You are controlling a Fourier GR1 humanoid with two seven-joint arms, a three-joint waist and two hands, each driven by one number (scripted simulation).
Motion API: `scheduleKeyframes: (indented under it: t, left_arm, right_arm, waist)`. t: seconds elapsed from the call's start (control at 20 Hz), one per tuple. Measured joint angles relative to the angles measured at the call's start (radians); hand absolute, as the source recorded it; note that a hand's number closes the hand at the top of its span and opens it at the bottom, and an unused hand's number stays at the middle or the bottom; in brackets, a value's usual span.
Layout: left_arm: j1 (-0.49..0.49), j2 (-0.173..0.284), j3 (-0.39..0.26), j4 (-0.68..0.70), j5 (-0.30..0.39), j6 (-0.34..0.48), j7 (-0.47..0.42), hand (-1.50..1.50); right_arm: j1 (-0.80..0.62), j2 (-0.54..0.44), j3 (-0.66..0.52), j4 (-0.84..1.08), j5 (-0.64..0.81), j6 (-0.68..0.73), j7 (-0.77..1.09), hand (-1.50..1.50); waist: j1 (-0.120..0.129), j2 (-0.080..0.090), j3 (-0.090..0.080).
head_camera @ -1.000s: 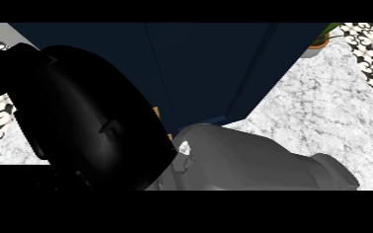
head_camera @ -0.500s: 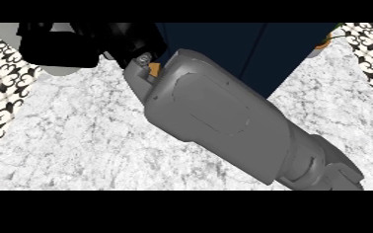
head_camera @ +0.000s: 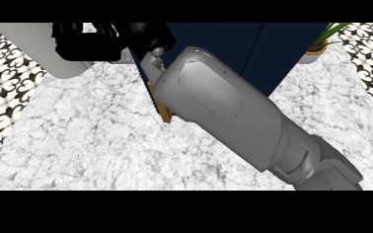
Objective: Pick up the wine, place it into the cabinet and close the cabinet
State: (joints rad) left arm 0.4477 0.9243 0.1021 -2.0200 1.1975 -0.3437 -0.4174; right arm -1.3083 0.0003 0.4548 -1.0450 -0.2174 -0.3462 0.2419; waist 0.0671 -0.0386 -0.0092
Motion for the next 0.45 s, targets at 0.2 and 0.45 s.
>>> scheduleKeyframes:
  t: [0.2, 0.45]
  left_arm:
    - [-0.010, 0.003, 0.010, 0.002, 0.008, 0.007, 0.008, 1.50]
    - [-0.013, 0.001, 0.007, -0.013, 0.010, 0.024, 0.017, 1.50]
  right_arm:
    - [0.019, -0.012, 0.008, 0.007, 0.014, 0.034, -0.074, 1.50]
    - [0.035, -0.021, 0.015, 0.009, 0.032, 0.051, -0.138, 1.50]
  waist:
    - [0.003, -0.006, -0.008]
    - [0.006, -0.009, -0.015]
